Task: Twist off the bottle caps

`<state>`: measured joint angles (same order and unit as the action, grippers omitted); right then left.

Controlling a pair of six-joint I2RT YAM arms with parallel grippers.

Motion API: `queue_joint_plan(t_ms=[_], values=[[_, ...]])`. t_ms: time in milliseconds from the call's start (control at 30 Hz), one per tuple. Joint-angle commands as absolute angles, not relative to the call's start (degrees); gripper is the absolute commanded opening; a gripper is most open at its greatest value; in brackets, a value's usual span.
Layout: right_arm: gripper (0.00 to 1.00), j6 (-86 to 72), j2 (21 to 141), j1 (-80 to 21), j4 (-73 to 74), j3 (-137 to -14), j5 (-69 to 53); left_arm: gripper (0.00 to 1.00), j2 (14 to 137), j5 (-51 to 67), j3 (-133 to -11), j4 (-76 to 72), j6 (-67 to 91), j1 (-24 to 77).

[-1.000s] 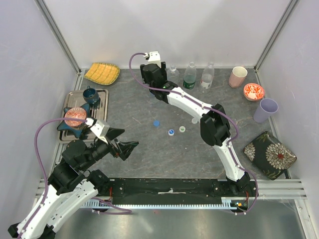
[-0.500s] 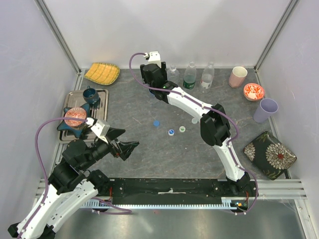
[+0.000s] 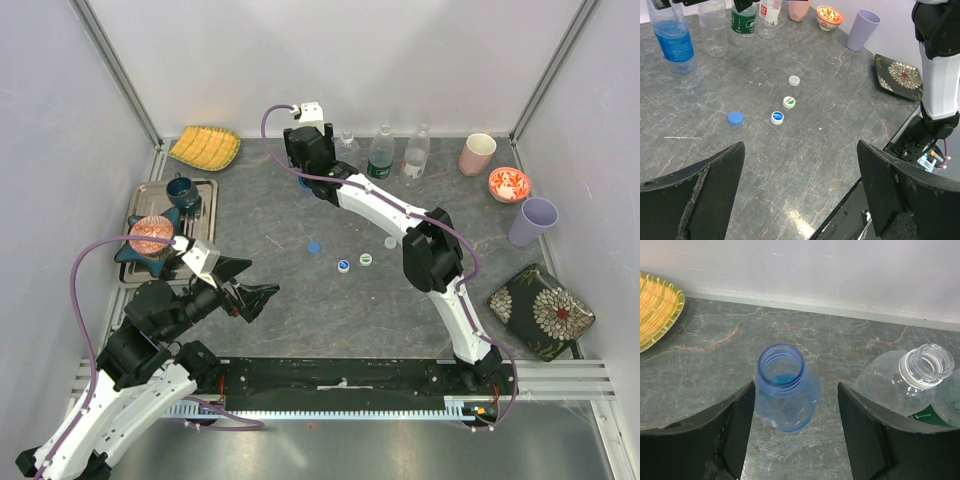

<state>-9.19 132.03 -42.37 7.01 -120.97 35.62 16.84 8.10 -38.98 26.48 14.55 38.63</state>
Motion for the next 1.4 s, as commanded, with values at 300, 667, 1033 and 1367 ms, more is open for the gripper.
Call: queue_joint_plan(t_ms=[300, 667, 1033, 1367], values=[[0.68, -10.0, 131.1, -41.4, 6.9, -122.3, 33.0, 0.99, 17.2, 9.4, -38.0, 24.0, 16.3, 38.5], [0.68, -10.8, 131.5, -41.4, 7.2, -122.4, 31.8, 0.99, 17.8, 9.4, -38.1, 23.6, 15.8, 38.5], [0.67, -10.7, 131.4, -41.3, 7.2, -122.3, 31.6, 0.99, 17.8, 9.5, -37.8, 23.4, 15.7, 38.5], [0.75, -11.0, 130.5, -41.5, 7.4, -121.8, 31.4, 1.0, 17.7, 9.5, -37.7, 23.3, 15.7, 38.5]])
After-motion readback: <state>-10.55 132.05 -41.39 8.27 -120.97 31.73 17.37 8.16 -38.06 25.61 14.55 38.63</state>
